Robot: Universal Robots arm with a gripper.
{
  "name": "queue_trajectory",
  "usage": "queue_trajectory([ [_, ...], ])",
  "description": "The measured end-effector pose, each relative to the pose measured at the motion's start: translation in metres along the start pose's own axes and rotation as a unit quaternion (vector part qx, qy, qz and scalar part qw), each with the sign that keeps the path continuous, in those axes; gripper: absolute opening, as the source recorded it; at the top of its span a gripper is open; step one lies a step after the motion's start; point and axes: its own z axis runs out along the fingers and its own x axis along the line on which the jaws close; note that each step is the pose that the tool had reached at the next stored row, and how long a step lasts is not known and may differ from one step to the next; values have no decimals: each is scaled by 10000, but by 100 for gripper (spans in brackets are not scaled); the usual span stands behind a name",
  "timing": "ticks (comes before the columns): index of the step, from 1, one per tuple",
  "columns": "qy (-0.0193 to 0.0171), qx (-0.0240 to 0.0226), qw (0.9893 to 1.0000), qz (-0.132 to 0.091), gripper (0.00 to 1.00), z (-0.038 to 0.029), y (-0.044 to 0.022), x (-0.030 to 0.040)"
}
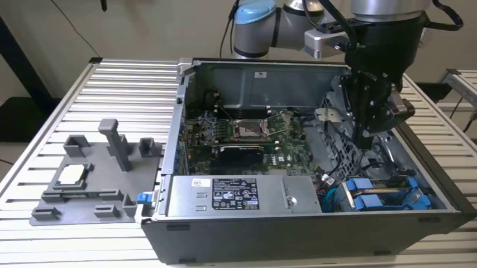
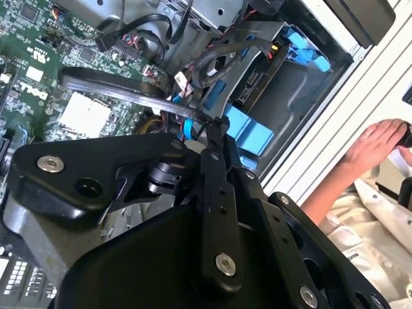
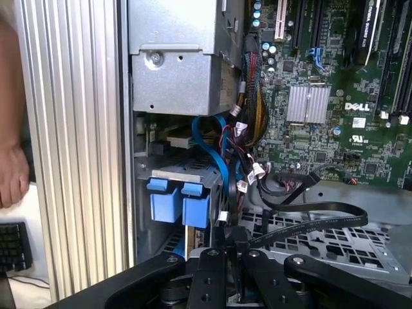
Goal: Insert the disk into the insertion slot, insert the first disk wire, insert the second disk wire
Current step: 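Insert the second disk wire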
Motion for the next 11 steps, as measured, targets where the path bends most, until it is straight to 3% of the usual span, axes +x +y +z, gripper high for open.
queue_trajectory([
  [3, -1, -13, 10000, -3, 16, 14, -19, 41],
  [11, -6, -74, 10000, -17, 16, 82, -123, 253],
])
